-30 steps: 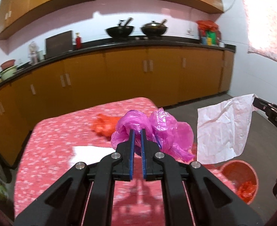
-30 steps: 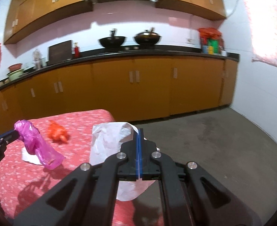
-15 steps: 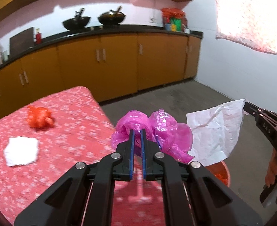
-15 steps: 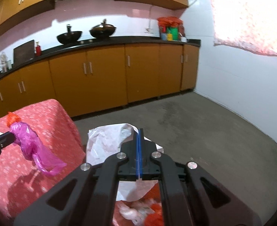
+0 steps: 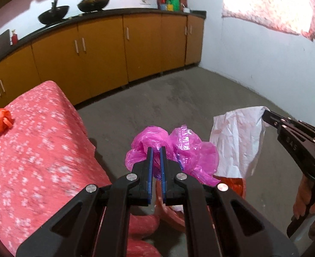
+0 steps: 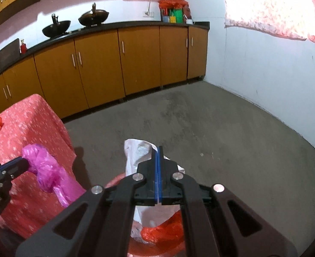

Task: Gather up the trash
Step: 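Carry the pink and white bags over the orange basket with both tools, then open both tools to drop the bags into the basket, then move both open tools back toward the red bag and white tissue, then grasp the red bag with the right tool while the left tool grasps the white tissue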

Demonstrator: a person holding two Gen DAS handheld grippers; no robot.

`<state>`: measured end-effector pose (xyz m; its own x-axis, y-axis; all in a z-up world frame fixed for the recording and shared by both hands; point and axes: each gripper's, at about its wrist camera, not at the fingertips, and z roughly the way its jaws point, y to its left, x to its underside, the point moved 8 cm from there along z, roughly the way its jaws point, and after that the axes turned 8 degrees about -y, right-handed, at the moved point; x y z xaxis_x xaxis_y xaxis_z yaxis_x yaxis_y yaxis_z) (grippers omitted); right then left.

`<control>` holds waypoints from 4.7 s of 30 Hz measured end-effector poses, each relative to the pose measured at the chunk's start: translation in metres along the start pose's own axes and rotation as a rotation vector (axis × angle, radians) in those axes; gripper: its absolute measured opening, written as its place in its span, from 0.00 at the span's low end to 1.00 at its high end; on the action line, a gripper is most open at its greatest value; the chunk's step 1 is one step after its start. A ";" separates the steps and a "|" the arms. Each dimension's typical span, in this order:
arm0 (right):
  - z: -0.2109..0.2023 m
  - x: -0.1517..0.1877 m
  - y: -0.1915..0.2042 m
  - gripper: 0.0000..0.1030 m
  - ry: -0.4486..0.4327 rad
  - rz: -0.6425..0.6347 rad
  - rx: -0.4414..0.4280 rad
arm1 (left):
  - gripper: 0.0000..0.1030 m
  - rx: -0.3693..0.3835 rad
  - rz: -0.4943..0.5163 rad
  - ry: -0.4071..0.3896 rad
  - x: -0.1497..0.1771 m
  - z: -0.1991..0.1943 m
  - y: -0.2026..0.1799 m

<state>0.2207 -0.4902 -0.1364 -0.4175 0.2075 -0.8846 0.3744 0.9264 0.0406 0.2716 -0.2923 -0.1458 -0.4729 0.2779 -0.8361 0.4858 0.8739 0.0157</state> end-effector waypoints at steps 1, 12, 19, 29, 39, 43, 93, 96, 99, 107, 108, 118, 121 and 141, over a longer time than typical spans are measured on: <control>0.002 0.003 -0.001 0.02 0.005 0.001 0.002 | 0.06 0.003 0.009 0.009 0.003 0.004 -0.006; 0.031 0.032 -0.010 0.02 0.061 0.000 -0.002 | 0.06 0.014 0.050 0.064 0.021 0.037 -0.039; 0.045 0.055 -0.010 0.02 0.114 0.000 -0.020 | 0.06 0.013 0.070 0.113 0.034 0.061 -0.049; 0.061 0.070 -0.011 0.02 0.161 0.009 -0.018 | 0.06 0.025 0.071 0.165 0.043 0.090 -0.055; 0.065 0.079 -0.012 0.04 0.189 0.019 -0.022 | 0.10 0.034 0.047 0.182 0.046 0.101 -0.052; 0.064 0.079 -0.012 0.18 0.193 0.029 -0.029 | 0.20 0.031 0.029 0.178 0.046 0.100 -0.049; -0.052 -0.058 0.371 0.47 -0.007 -0.272 -0.557 | 0.06 -0.469 -0.458 0.141 0.063 -0.080 0.418; -0.054 -0.056 0.386 0.47 -0.008 -0.297 -0.565 | 0.03 -0.472 -0.484 0.111 0.069 -0.090 0.425; -0.053 -0.054 0.402 0.47 -0.001 -0.315 -0.575 | 0.02 -0.525 -0.493 0.092 0.081 -0.109 0.446; -0.025 -0.052 0.458 0.46 0.086 -0.267 -0.612 | 0.02 -0.663 -0.507 0.102 0.112 -0.158 0.496; -0.020 -0.052 0.466 0.46 0.101 -0.257 -0.616 | 0.02 -0.664 -0.514 0.101 0.113 -0.160 0.499; 0.025 -0.058 0.544 0.53 0.176 -0.216 -0.604 | 0.02 -0.624 -0.597 0.121 0.126 -0.159 0.515; 0.035 -0.055 0.555 0.54 0.202 -0.215 -0.593 | 0.02 -0.620 -0.595 0.119 0.126 -0.159 0.511; -0.029 -0.082 0.455 0.07 -0.002 -0.235 -0.559 | 0.02 -0.571 -0.426 -0.044 0.080 -0.180 0.444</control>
<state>0.4012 -0.0770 -0.0319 -0.4349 -0.0229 -0.9002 -0.2195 0.9722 0.0813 0.3172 0.1893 -0.1067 -0.5000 -0.1401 -0.8546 -0.2015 0.9786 -0.0425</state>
